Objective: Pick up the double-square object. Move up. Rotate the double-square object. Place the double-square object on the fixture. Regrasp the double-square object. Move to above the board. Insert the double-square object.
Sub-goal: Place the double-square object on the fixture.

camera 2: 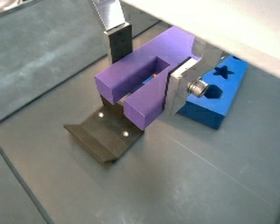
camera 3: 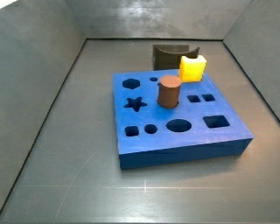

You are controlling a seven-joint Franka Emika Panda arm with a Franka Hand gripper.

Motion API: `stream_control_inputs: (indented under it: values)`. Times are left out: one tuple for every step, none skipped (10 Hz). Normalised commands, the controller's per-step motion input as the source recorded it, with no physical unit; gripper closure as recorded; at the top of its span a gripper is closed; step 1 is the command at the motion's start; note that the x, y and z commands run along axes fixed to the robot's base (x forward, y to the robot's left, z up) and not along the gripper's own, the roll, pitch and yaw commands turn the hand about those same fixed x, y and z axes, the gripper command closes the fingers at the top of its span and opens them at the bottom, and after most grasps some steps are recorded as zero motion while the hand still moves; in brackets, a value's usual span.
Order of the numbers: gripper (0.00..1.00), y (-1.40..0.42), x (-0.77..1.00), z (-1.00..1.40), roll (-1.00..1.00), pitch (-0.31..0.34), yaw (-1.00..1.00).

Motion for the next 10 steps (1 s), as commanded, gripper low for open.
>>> stream_control_inputs:
  values:
    - [1.00, -0.07, 1.00, 0.16, 0.06, 0.138, 0.04]
    - [1.00, -0.06, 1.00, 0.14, 0.05, 0.143, 0.04]
    - [1.00, -0.06, 1.00, 0.13, 0.05, 0.146, 0.04]
    - [1.00, -0.05, 1.00, 0.11, 0.04, 0.153, 0.04]
    - [1.00, -0.05, 1.00, 0.10, 0.03, 0.148, 0.04]
    - [1.00, -0.04, 1.00, 0.08, 0.03, 0.150, 0.04]
    - [1.00, 0.17, 1.00, -0.70, -1.00, 0.247, 0.15]
    - [1.00, 0.19, 1.00, -0.75, -1.00, 0.239, 0.14]
    - [1.00, 0.18, 1.00, -0.63, -1.00, 0.225, 0.10]
    - [1.00, 0.13, 1.00, -0.45, -1.00, 0.215, 0.07]
